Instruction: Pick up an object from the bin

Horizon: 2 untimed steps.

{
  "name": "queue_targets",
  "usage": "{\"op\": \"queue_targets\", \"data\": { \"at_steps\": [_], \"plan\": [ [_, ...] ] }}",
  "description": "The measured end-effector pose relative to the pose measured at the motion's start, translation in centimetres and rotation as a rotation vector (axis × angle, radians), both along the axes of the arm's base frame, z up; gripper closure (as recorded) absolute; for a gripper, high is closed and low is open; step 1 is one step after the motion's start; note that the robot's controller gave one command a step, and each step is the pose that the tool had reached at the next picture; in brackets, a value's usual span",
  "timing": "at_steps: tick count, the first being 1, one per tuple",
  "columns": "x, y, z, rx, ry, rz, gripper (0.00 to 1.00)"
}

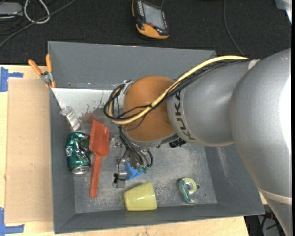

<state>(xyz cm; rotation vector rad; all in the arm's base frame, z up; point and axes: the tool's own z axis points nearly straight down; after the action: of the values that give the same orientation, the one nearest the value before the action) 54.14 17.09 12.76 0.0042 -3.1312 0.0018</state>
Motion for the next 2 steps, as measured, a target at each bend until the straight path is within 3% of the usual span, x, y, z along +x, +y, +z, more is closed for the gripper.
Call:
{"op": "queue_targets", "data": {
  "at_steps": [1,2],
  "plan": [
    [0.2,-0.1,0.4,0.001,-0.007,-0.005,0.0],
    [3.7,-7.2,-5.9,0.0,-0.003,0.098,0.0]
  ]
}}
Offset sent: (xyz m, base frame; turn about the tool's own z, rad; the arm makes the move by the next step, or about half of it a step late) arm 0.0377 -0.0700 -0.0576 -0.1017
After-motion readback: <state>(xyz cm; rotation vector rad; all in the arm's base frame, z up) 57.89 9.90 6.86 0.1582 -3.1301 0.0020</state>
